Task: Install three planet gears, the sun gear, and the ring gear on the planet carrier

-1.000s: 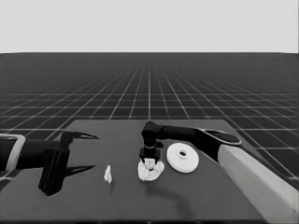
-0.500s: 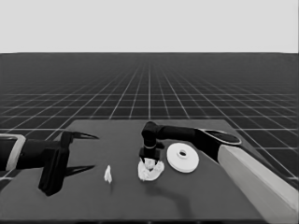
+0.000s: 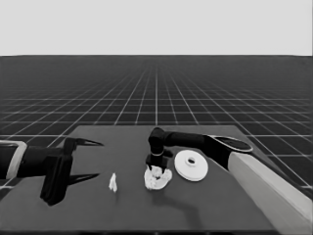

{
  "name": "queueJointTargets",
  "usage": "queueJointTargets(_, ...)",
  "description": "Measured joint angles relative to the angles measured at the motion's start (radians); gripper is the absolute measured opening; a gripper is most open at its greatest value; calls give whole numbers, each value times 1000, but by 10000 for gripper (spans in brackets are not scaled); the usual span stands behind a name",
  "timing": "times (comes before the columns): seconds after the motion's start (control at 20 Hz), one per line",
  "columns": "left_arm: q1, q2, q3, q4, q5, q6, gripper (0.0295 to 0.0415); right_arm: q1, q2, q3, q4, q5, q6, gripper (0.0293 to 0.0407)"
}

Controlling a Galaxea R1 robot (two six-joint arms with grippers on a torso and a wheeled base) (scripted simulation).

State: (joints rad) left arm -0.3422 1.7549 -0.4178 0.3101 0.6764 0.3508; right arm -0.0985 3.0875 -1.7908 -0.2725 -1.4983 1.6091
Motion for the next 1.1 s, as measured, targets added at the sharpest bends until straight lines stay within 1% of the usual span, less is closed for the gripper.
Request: queueJointTargets(1.1,0,0,0,0,0,0,385,-7,-1,-1,0,0,230,309)
